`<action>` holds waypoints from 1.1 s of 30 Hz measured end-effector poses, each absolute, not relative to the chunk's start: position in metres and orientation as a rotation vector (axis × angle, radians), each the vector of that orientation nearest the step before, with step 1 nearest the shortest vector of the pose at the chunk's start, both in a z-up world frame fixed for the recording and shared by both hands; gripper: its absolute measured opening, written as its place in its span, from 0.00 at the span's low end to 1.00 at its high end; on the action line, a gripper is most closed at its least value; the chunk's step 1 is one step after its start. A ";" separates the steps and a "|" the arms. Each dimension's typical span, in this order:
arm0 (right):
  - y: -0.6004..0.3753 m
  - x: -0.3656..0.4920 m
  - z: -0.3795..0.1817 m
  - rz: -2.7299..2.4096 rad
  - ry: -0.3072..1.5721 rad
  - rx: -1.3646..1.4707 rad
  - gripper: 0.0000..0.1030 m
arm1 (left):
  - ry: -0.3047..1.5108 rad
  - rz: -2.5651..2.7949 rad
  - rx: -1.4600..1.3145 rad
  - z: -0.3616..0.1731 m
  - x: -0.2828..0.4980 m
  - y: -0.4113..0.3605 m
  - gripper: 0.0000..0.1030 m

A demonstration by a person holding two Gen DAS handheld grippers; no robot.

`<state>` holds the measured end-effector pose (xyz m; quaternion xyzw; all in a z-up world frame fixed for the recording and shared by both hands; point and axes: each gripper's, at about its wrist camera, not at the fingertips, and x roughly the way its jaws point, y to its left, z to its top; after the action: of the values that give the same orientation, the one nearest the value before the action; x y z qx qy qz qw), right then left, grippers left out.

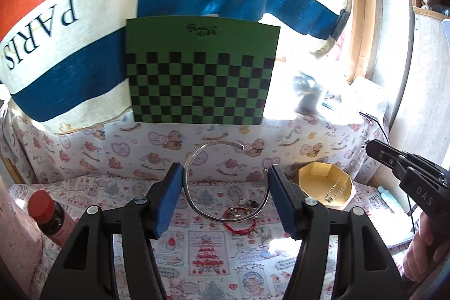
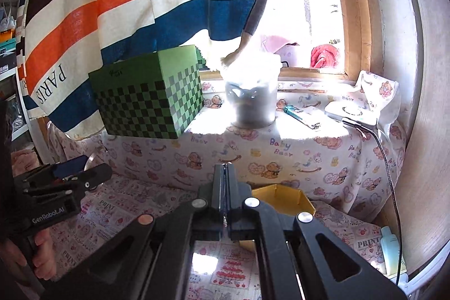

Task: Organize jewelry
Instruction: 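Carry both items to the gold box while the left tool releases the bangle inside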

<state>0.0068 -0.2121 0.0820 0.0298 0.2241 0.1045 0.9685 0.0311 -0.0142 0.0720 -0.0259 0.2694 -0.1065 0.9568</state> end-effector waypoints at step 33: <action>-0.342 0.077 0.007 0.178 0.611 0.488 0.03 | 0.898 -0.450 -0.083 -0.001 0.129 -0.173 0.59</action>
<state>0.0767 -0.3425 0.0073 0.2374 0.2973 0.0866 0.9207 0.1286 -0.1732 -0.0013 -0.0399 0.4301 -0.2158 0.8757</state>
